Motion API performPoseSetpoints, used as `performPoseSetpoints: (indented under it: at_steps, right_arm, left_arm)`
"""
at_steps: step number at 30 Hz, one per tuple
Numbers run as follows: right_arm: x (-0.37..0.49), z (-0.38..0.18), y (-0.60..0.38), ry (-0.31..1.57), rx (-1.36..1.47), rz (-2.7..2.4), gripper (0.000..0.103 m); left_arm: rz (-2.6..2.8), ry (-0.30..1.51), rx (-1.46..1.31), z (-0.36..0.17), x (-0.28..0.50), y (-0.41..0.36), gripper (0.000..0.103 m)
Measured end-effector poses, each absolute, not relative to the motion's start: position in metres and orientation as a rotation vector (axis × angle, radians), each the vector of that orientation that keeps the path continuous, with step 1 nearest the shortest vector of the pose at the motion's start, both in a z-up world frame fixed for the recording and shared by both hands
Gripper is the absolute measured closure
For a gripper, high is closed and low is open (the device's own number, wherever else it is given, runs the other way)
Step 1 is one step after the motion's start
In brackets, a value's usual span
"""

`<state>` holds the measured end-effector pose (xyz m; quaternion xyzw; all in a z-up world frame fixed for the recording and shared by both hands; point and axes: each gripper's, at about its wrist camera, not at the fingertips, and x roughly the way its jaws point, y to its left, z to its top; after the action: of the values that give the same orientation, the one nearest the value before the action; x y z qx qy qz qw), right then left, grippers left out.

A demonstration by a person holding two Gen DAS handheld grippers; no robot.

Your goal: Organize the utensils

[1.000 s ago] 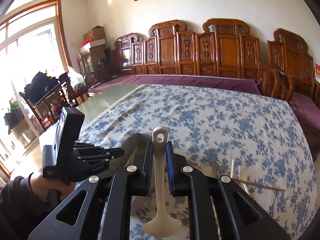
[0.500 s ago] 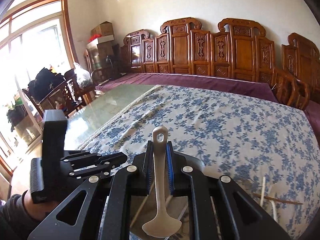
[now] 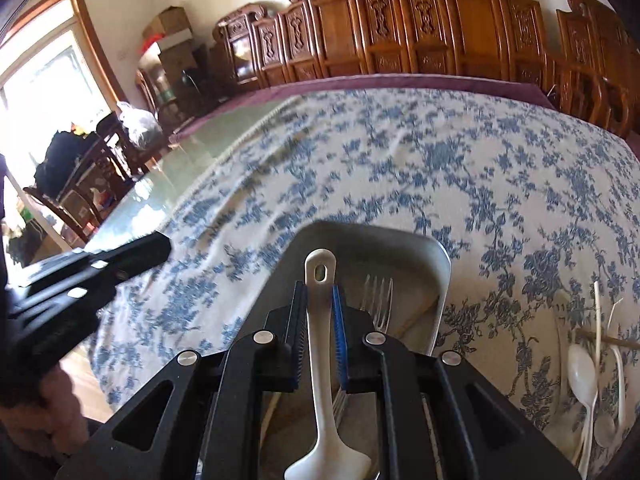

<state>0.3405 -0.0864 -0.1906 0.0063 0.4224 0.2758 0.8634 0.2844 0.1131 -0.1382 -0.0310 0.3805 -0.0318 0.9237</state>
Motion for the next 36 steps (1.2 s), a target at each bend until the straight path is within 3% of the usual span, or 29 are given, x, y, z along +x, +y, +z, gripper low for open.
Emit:
performPoseSetpoints:
  at_steps: [13,17,21,23,26,30,36]
  right_arm:
    - [0.345,-0.187,-0.114,0.847,0.028,0.547,0.088]
    - [0.34,-0.17,-0.15,0.804,-0.007,0.525,0.083]
    - [0.332,-0.16,-0.198,0.78,-0.062,0.474,0.074]
    - [0.326,-0.16,-0.226,0.781,-0.092,0.441,0.073]
    - [0.32,-0.167,-0.259,0.793,-0.129,0.388,0.072]
    - [0.316,-0.184,-0.287,0.83,-0.121,0.354,0.072]
    - [0.314,-0.215,-0.294,0.879,-0.135,0.352,0.072]
  left_arm:
    - [-0.104,0.783,-0.047,-0.138,0.284,0.092,0.1]
    - [-0.139,0.789,-0.034,-0.139,0.286,0.073,0.099]
    - [-0.17,0.79,-0.021,-0.139,0.287,0.051,0.085]
    - [-0.19,0.788,-0.02,-0.139,0.287,0.04,0.073]
    - [-0.224,0.794,-0.011,-0.141,0.288,0.021,0.066]
    - [-0.268,0.781,0.003,-0.142,0.285,-0.001,0.035]
    - [-0.309,0.776,0.025,-0.146,0.279,-0.026,0.032]
